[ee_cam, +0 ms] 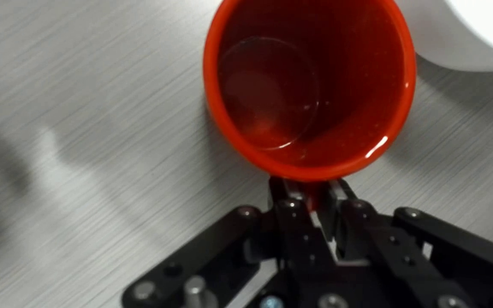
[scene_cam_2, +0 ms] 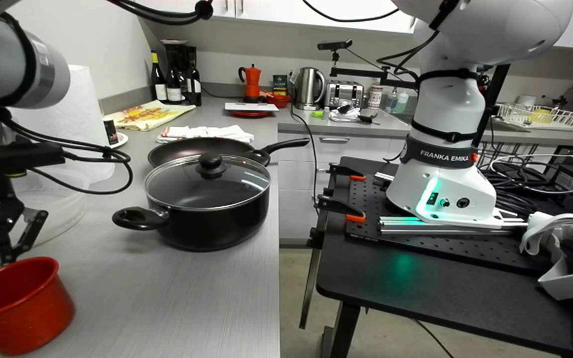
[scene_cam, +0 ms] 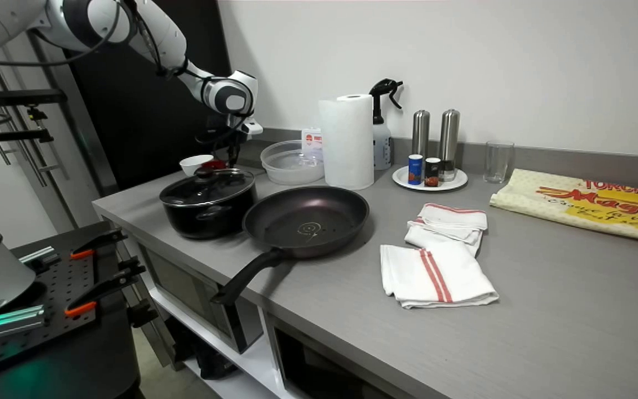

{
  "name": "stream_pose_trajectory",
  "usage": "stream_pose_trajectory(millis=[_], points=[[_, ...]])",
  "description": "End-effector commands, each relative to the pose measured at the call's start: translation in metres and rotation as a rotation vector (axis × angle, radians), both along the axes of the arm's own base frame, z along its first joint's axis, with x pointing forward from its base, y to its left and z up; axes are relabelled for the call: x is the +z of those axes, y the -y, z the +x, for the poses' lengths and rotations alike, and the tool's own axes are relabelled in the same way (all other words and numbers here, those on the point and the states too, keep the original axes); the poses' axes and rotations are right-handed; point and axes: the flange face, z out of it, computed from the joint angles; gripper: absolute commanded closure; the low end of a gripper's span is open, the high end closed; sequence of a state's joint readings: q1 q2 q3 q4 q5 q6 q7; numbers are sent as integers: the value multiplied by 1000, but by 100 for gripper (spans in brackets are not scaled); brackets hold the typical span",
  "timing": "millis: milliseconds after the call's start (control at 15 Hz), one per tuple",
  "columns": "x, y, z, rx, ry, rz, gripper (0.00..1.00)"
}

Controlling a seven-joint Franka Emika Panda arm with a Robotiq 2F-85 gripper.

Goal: Move the orange cup to the left

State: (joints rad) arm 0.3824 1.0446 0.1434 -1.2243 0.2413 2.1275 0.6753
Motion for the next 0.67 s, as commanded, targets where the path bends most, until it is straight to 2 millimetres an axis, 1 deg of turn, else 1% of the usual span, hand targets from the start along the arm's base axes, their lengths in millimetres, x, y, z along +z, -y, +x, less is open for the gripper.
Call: stream_pose_trajectory(millis=[0,333,400,467,600], points=[[0,-10,-1,2,-28,-7,96],[-2,-13,-4,24,-42,-6,96],[-2,-14,-5,26,-42,-6,77],[-2,-15,-5,31,-42,-6,60],[-1,-15,-6,36,-45,-4,46]])
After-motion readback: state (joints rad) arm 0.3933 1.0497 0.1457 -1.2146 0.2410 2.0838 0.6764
